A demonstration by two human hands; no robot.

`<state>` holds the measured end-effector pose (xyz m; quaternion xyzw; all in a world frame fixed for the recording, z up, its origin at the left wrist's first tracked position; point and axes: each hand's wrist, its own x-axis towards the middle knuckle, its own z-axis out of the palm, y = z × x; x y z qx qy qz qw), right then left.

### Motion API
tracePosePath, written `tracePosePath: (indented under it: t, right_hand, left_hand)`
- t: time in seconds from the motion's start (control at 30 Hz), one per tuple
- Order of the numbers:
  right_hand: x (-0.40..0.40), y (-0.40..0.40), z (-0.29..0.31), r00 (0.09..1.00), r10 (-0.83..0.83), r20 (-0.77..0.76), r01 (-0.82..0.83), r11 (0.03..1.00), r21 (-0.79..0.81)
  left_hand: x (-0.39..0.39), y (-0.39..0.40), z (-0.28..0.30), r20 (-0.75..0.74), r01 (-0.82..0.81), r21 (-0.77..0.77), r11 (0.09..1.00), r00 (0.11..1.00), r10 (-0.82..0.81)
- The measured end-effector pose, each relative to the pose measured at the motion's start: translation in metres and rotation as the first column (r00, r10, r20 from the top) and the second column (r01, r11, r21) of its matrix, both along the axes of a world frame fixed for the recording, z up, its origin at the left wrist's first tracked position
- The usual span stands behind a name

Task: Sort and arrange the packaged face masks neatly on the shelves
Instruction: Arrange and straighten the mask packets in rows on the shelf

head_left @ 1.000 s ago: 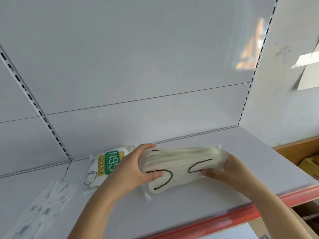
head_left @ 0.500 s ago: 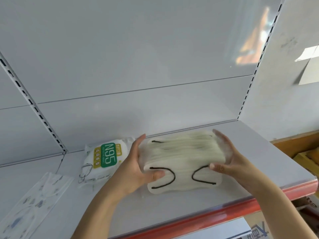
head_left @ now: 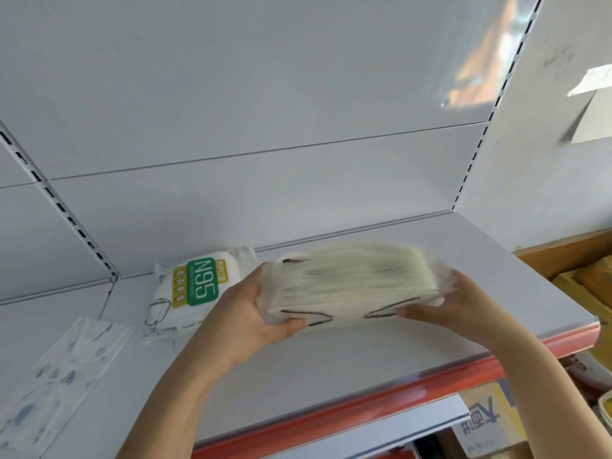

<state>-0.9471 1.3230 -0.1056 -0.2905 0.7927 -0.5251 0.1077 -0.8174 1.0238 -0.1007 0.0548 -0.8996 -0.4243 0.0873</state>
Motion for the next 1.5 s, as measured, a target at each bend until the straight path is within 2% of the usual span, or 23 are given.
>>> tracePosePath:
  t: [0.1, 0.27, 0.33, 0.4, 0.47, 0.53, 0.63, 0.73, 0.93, 1.1, 1.27, 1.37, 1.43, 1.5]
  right_hand:
    - [0.005, -0.003, 0.005, 0.993, 0.091, 0.076, -0.092, 0.996, 0.016]
    - [0.006, -0.022, 0.010, 0.999, 0.014, 0.045, -0.011, 0.998, -0.063]
    - [0.004, -0.041, 0.022, 0.991, 0.080, 0.107, -0.075, 0.996, -0.053]
    - [0.005, -0.074, 0.040, 0.984, 0.150, 0.094, -0.142, 0.986, -0.092]
    - [0.006, -0.103, 0.055, 0.975, 0.201, 0.096, -0.191, 0.976, -0.104]
    - [0.007, -0.139, 0.065, 0.951, 0.281, 0.127, -0.264, 0.955, -0.138]
    - [0.025, -0.193, 0.079, 0.886, 0.431, 0.170, -0.407, 0.900, -0.159]
    - [0.061, -0.261, 0.094, 0.763, 0.587, 0.272, -0.557, 0.810, -0.187]
    - [0.177, -0.446, 0.097, 0.731, 0.637, 0.244, -0.625, 0.769, -0.137]
    - [0.288, -0.604, 0.087, 0.674, 0.673, 0.303, -0.677, 0.728, -0.112]
    - [0.383, -0.728, 0.090, 0.623, 0.701, 0.348, -0.720, 0.687, -0.095]
    - [0.423, -0.780, 0.097, 0.524, 0.764, 0.378, -0.787, 0.603, -0.129]
    - [0.444, -0.812, 0.101, 0.448, 0.798, 0.402, -0.828, 0.540, -0.150]
    - [0.462, -0.844, 0.105, 0.418, 0.818, 0.395, -0.844, 0.510, -0.164]
  left_hand:
    - [0.002, -0.002, -0.006, 0.077, 0.047, 0.024, 0.999, 0.996, -0.049]
    - [0.007, -0.003, -0.001, 0.000, -0.011, 0.082, 0.997, 1.000, 0.011]
    - [0.015, -0.015, 0.010, 0.030, -0.051, 0.163, 0.985, 0.998, 0.046]
    - [0.028, -0.031, 0.023, 0.065, -0.068, 0.268, 0.961, 0.996, 0.052]
    - [0.042, -0.048, 0.034, 0.051, -0.085, 0.371, 0.925, 0.996, 0.071]
    - [0.058, -0.068, 0.035, 0.014, -0.158, 0.472, 0.867, 0.985, 0.172]
    - [0.094, -0.106, 0.039, 0.000, -0.308, 0.543, 0.781, 0.930, 0.367]
    - [0.146, -0.154, 0.042, -0.007, -0.369, 0.582, 0.725, 0.889, 0.458]
    - [0.281, -0.275, 0.040, 0.006, -0.506, 0.637, 0.581, 0.757, 0.653]
    - [0.406, -0.389, 0.032, 0.065, -0.589, 0.687, 0.425, 0.632, 0.772]
    - [0.505, -0.494, 0.045, 0.105, -0.634, 0.711, 0.305, 0.524, 0.845]
    - [0.547, -0.541, 0.053, 0.118, -0.658, 0.717, 0.229, 0.439, 0.891]
    - [0.569, -0.568, 0.057, 0.099, -0.674, 0.704, 0.222, 0.403, 0.910]
    - [0.588, -0.592, 0.061, 0.087, -0.681, 0.704, 0.202, 0.366, 0.927]
